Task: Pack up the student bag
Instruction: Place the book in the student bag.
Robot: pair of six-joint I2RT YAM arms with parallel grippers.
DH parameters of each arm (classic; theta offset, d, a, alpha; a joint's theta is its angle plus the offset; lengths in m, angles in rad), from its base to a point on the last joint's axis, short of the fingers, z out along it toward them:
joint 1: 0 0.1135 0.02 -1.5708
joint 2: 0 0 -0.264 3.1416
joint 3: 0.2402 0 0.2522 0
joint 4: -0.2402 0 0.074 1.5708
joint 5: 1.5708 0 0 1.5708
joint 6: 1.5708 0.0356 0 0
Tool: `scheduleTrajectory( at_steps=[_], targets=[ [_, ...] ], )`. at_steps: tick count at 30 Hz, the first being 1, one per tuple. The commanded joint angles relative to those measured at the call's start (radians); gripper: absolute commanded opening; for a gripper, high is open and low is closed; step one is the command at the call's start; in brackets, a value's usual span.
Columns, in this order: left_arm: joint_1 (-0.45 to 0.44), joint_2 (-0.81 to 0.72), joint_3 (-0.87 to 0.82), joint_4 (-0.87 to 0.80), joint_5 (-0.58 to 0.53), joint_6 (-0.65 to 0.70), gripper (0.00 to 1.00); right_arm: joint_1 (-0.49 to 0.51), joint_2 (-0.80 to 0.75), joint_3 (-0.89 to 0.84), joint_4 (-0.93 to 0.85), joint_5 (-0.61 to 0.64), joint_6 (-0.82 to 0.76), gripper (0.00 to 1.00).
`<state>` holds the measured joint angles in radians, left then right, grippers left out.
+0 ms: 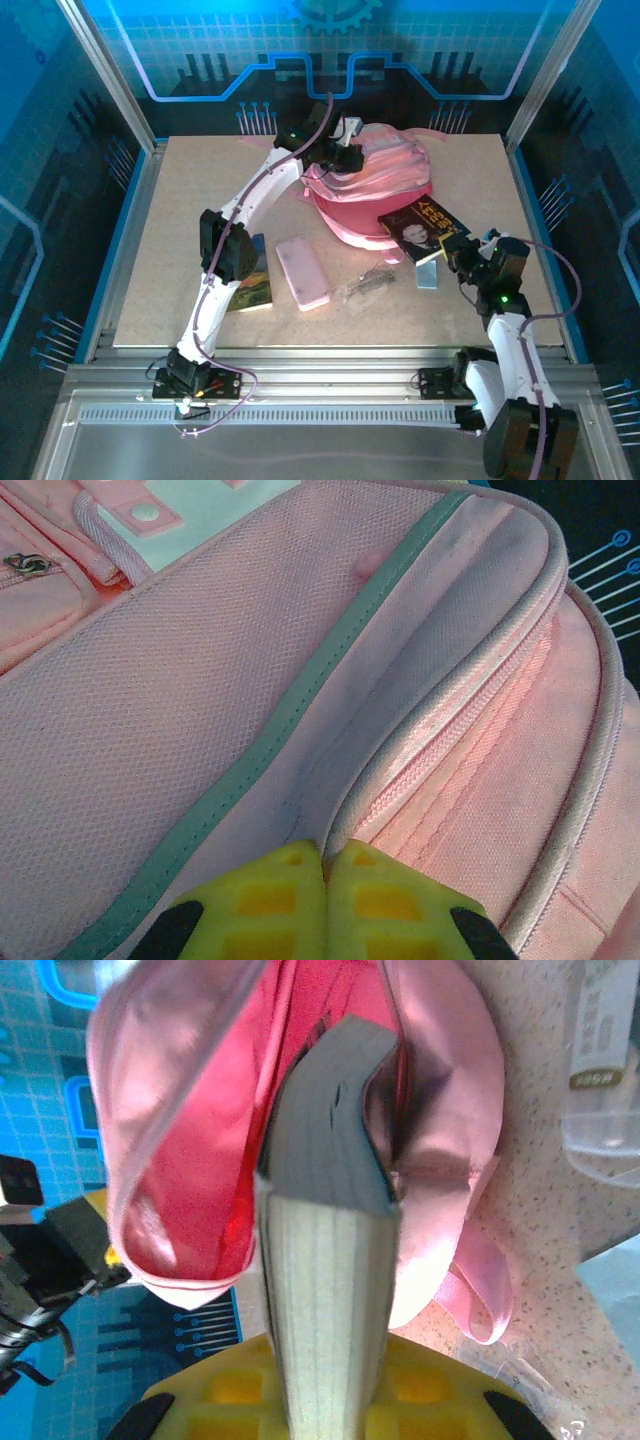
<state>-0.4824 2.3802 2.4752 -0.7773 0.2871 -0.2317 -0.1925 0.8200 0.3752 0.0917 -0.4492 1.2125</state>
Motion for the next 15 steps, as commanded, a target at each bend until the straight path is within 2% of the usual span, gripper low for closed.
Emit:
scheduleTrajectory(
  at_steps=[1, 7, 15],
  targets=[
    [0.006, -0.082, 0.004, 0.090, 0.027, -0.058, 0.00, 0.083, 0.051, 0.001, 0.338, 0.125, 0.076, 0.00],
    [-0.001, -0.087, -0.002, 0.097, 0.029, -0.082, 0.00, 0.219, 0.264, 0.064, 0.539, 0.195, 0.080, 0.00],
    [-0.009, -0.108, -0.008, 0.099, 0.029, -0.088, 0.00, 0.314, 0.561, 0.198, 0.760, 0.280, 0.088, 0.00]
  ],
)
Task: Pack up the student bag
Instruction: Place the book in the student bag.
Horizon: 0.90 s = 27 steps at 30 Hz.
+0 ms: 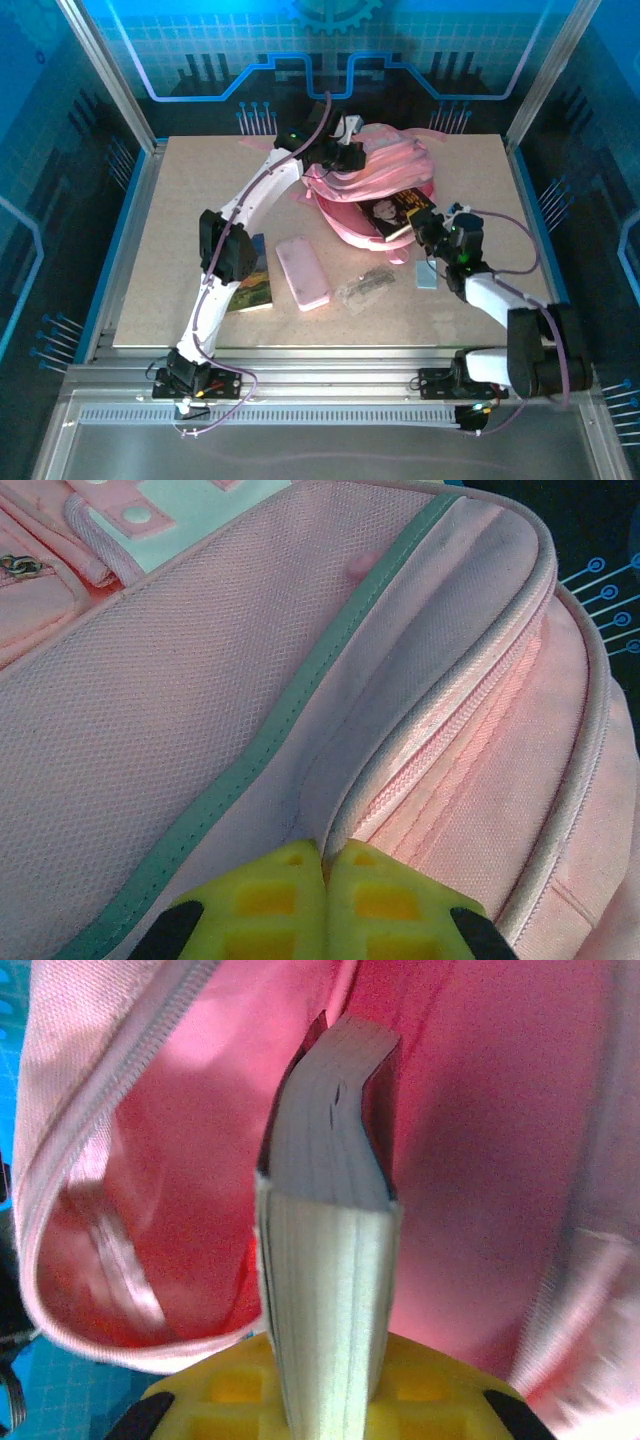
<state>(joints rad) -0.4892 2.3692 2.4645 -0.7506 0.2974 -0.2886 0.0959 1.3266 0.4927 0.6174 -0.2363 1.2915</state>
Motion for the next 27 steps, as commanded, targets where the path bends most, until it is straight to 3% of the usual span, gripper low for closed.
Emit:
scheduleTrajectory(
  at_steps=[1, 10, 18, 20, 22, 24, 27],
  targets=[
    [-0.002, -0.099, 0.003, 0.071, 0.017, -0.030, 0.00, 0.037, 0.097, 0.105, 0.255, 0.083, 0.010, 0.00],
    [-0.003, -0.111, -0.008, 0.064, 0.004, -0.024, 0.00, 0.104, 0.488, 0.308, 0.469, 0.145, 0.094, 0.00],
    [0.004, -0.108, -0.021, 0.061, -0.006, -0.018, 0.00, 0.151, 0.656, 0.435, 0.287, 0.191, 0.184, 0.05],
    [0.006, -0.114, -0.034, 0.066, -0.009, -0.017, 0.00, 0.150, 0.663, 0.433, 0.266, 0.177, 0.207, 0.17],
    [0.011, -0.118, -0.048, 0.071, -0.012, -0.016, 0.00, 0.147, 0.633, 0.426, 0.155, 0.160, 0.234, 0.46],
    [0.015, -0.120, -0.059, 0.074, -0.011, -0.018, 0.00, 0.142, 0.585, 0.423, 0.011, 0.151, 0.228, 0.69],
    [0.019, -0.122, -0.071, 0.081, -0.010, -0.017, 0.00, 0.130, 0.475, 0.438, -0.260, 0.149, 0.175, 0.93]
  ],
)
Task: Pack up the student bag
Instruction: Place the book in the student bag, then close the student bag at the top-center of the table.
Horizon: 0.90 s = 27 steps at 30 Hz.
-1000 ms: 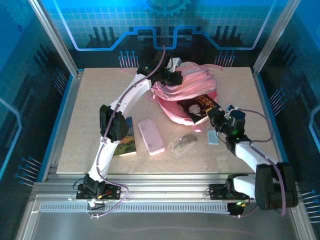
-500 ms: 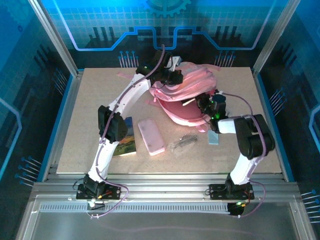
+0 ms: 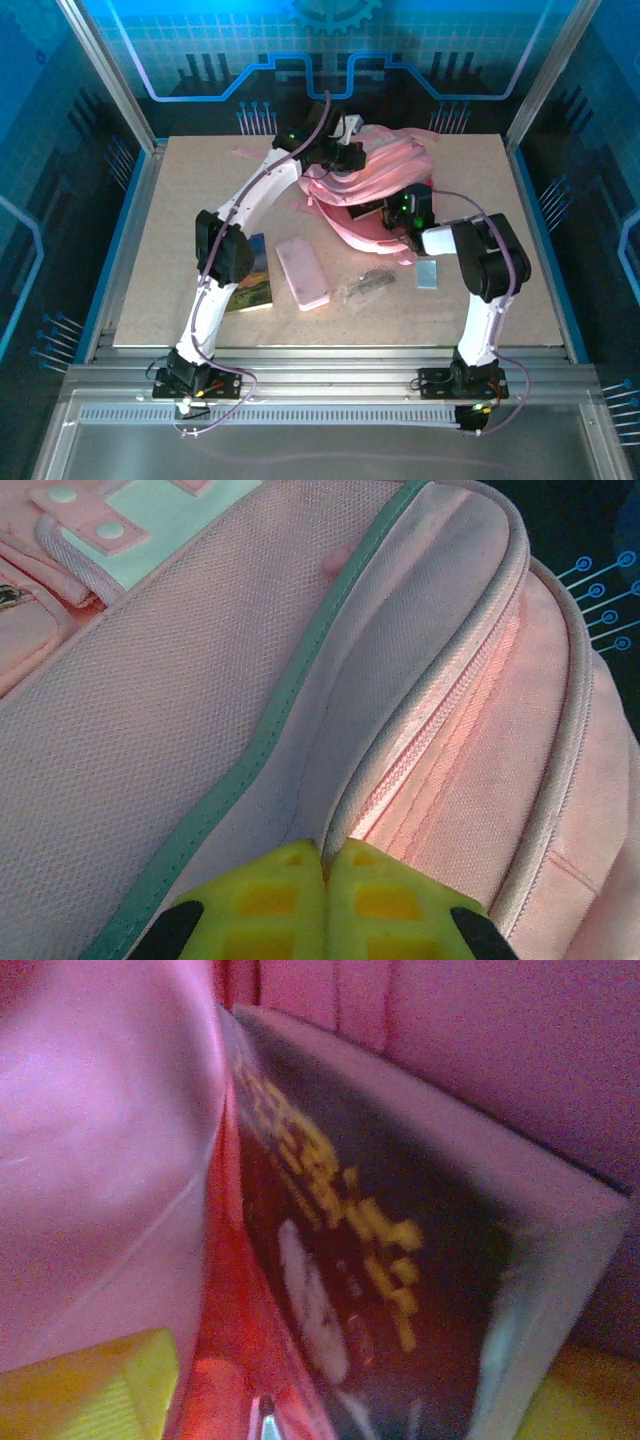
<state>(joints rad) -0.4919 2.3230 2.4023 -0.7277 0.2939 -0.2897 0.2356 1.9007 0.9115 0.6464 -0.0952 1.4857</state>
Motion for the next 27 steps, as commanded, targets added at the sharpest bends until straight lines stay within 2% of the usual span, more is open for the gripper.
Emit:
scheduleTrajectory(
  at_steps=[1, 6, 11, 14, 20, 25, 26, 27],
  targets=[
    [0.022, -0.078, -0.013, 0.060, -0.006, -0.016, 0.00, -0.015, -0.138, 0.021, -0.362, 0.020, -0.041, 0.99],
    [0.025, -0.082, -0.029, 0.074, -0.010, -0.018, 0.00, -0.038, -0.306, 0.023, -0.642, 0.084, -0.112, 1.00],
    [0.027, -0.081, -0.050, 0.090, -0.023, -0.018, 0.00, -0.074, -0.475, 0.008, -0.788, 0.100, -0.222, 1.00],
    [0.028, -0.081, -0.071, 0.098, -0.030, -0.017, 0.00, -0.085, -0.592, 0.014, -0.896, 0.110, -0.345, 1.00],
    [0.029, -0.096, -0.152, 0.125, -0.036, -0.017, 0.00, -0.095, -0.794, 0.031, -1.058, 0.044, -0.599, 1.00],
    [0.033, -0.152, -0.265, 0.171, -0.035, -0.045, 0.00, -0.075, -0.853, 0.032, -1.077, -0.113, -0.699, 0.99],
    [0.036, -0.171, -0.293, 0.180, -0.035, -0.056, 0.09, -0.065, -0.849, 0.035, -1.074, -0.145, -0.713, 0.99],
    [0.039, -0.196, -0.329, 0.187, -0.034, -0.069, 0.23, -0.047, -0.843, 0.039, -1.070, -0.175, -0.732, 0.98]
  ],
)
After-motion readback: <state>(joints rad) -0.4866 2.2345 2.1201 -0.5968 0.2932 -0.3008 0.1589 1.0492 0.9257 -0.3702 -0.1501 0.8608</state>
